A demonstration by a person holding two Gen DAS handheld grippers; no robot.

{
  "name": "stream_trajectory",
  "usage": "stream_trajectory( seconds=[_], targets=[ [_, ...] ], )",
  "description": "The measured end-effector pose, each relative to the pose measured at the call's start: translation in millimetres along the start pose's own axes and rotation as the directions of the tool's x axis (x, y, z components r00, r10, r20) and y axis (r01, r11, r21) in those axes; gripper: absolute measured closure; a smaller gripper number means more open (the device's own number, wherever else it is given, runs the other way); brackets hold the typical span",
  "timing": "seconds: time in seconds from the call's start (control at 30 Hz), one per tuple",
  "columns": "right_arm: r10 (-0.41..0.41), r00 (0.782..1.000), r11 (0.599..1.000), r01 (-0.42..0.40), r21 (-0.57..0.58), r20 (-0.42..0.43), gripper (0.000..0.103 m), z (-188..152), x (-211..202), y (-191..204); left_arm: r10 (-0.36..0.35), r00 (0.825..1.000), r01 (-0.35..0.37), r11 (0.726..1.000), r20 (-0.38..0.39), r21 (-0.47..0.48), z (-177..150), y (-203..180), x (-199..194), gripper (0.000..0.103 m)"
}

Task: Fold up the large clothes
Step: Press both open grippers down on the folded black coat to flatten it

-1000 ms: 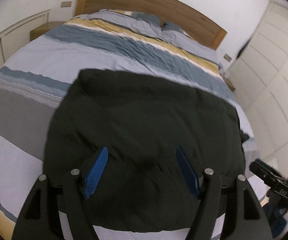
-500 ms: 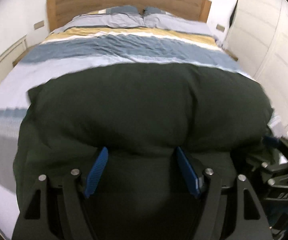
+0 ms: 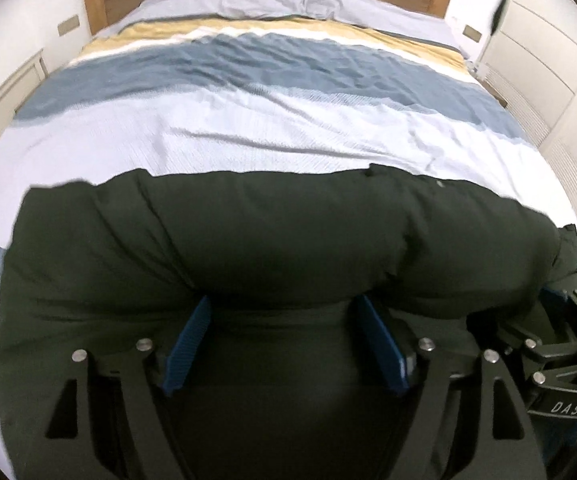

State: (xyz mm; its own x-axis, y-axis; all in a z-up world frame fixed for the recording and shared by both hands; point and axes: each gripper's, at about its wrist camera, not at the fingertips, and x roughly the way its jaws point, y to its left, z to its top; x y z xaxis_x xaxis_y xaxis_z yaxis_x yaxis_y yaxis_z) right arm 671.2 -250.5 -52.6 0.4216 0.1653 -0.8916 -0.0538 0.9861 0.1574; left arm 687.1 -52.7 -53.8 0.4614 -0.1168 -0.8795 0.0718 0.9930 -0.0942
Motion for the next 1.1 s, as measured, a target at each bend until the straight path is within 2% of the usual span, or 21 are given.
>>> stream_trajectory(
  seconds=[0.13, 0.27, 0.5, 0.67, 0.8, 0.83, 0.9, 1.0, 1.1],
  targets=[
    [-0.018, 1.0, 1.0, 0.018, 0.0, -0.013, 0.0, 1, 18, 0, 0.01, 1.0, -0.01, 1.0, -0.005, 0.001, -2, 0, 13, 0.024],
    [-0.012, 1.0, 1.0, 0.012, 0.002, -0.026, 0.001, 5, 21, -2, -0.017, 1.0, 0.017, 1.0, -0.022, -0.005, 3, 6, 10, 0.024],
    [0.028, 0.999, 0.999, -0.027, 0.041, -0.023, 0.001, 10, 7, -36, -0.028, 0.997, 0.024, 0.998, -0.069, -0.065, 10, 46, 5, 0.024],
    [-0.02, 0.998, 0.994, 0.026, 0.109, -0.054, 0.001, 11, 6, -77, 0.04, 0.991, -0.056, 0.99, -0.126, -0.129, 10, 91, 3, 0.024],
    [-0.104, 0.99, 0.983, 0.116, 0.142, -0.091, 0.001, 12, 3, -109, 0.15, 0.974, -0.182, 0.964, -0.168, -0.195, 3, 137, -8, 0.024],
    [-0.131, 0.987, 0.978, 0.145, 0.15, -0.097, 0.001, 11, 0, -116, 0.158, 0.975, -0.189, 0.96, -0.157, -0.206, 0, 146, -14, 0.025],
    [-0.165, 0.983, 0.972, 0.175, 0.16, -0.076, 0.001, 9, -15, -124, 0.136, 0.986, -0.154, 0.961, -0.095, -0.229, -9, 155, -33, 0.025],
    [-0.136, 0.99, 0.978, 0.138, 0.155, -0.022, 0.001, 1, -40, -121, 0.109, 0.994, -0.109, 0.97, -0.014, -0.219, -27, 151, -57, 0.025],
    [-0.106, 0.994, 0.988, 0.101, 0.12, 0.034, 0.001, -16, -65, -99, 0.079, 0.996, -0.068, 0.977, 0.049, -0.201, -47, 134, -73, 0.025]
  ],
)
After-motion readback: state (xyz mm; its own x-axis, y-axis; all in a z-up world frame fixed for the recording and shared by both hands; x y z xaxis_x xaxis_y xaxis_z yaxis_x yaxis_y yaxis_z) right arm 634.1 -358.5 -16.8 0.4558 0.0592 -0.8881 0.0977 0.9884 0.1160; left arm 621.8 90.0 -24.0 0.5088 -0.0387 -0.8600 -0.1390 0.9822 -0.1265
